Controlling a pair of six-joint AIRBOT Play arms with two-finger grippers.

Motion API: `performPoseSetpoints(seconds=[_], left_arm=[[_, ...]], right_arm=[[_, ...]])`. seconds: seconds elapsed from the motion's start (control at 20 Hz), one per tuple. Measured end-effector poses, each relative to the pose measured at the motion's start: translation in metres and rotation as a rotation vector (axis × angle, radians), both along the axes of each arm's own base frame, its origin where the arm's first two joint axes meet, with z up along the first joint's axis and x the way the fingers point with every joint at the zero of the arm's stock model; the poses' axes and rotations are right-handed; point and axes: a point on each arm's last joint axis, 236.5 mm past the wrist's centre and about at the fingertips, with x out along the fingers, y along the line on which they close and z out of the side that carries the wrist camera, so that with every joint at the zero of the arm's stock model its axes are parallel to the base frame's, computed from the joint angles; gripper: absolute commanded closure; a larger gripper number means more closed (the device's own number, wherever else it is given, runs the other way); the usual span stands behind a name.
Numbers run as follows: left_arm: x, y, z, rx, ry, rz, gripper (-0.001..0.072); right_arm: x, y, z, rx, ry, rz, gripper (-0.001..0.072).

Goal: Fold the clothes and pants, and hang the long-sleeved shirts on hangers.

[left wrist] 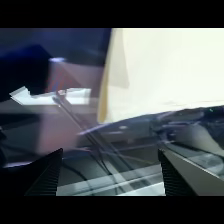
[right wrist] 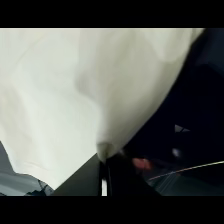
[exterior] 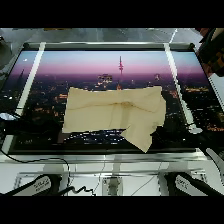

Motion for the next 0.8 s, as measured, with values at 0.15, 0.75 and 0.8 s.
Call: performPoseSetpoints(seconds=[0.15, 0.75, 0.8], left_arm=[[-0.001, -0.01, -0.001, -0.005, 0.005, -0.034, 0.0006], [0.022, -0.035, -0.031, -0.093, 0.032, 0.027, 0.0505], [0.027, -0.032, -0.033, -0.083, 0.019, 0.042, 0.0651]], right_arm=[[0.0, 0.001, 0.001, 0.001, -0.005, 0.006, 0.0698], [0.008, -0.002, 0.005, -0.027, -0.069, 0.056, 0.0699], [0.012, -0.003, 0.007, -0.031, -0.081, 0.06, 0.0699]])
